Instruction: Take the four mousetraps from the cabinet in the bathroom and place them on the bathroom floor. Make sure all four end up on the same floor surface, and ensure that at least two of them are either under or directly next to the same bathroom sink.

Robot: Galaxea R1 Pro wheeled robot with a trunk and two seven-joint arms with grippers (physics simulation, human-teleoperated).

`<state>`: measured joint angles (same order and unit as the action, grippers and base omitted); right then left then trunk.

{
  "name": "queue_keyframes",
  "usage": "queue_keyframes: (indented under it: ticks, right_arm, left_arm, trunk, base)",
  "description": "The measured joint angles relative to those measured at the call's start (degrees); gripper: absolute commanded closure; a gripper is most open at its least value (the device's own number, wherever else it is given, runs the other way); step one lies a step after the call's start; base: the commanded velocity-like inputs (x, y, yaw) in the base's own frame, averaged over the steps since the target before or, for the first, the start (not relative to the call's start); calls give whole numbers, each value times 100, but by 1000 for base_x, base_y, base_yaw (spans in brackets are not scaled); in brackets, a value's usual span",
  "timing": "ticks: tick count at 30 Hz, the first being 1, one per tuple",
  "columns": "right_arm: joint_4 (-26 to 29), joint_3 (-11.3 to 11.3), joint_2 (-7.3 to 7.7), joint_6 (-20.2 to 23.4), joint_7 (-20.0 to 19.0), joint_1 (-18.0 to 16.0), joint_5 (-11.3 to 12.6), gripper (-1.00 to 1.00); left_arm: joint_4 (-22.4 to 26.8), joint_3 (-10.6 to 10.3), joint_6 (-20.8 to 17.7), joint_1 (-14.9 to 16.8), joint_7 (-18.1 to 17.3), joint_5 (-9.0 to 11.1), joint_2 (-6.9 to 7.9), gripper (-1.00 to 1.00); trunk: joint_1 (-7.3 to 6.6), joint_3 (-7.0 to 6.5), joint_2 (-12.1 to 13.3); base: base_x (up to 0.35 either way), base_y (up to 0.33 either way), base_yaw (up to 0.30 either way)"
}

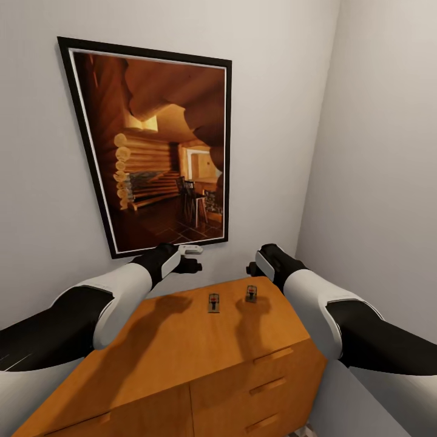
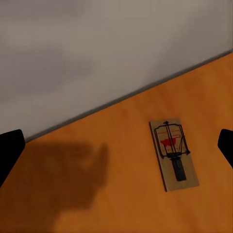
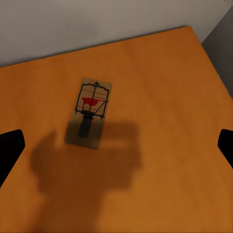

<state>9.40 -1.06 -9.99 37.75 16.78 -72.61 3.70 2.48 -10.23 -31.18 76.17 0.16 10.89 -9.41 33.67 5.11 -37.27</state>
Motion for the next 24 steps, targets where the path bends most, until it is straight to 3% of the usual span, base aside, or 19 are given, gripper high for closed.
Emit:
queue_keyframes:
  ticks: [6, 14, 24]
  right_arm:
    - [-88, 8, 0, -158, 0, 13, 6, -100]
    - [-789, 9, 1, -1236, 7, 43, -1, -100]
    - [-1010, -1, 1, -1551, 11, 53, -13, -100]
  left_arm:
    - [0, 0, 0, 1, 1, 6, -6, -100]
    - [-8, 0, 0, -1, 1, 15, -10, -100]
    - [-9, 0, 0, 1, 2, 17, -17, -100]
  trunk:
    - [0, 0, 0]
    - [0, 0, 0]
    - [0, 0, 0]
  base:
    - [0, 0, 0]
    - [0, 0, 0]
    - [0, 0, 0]
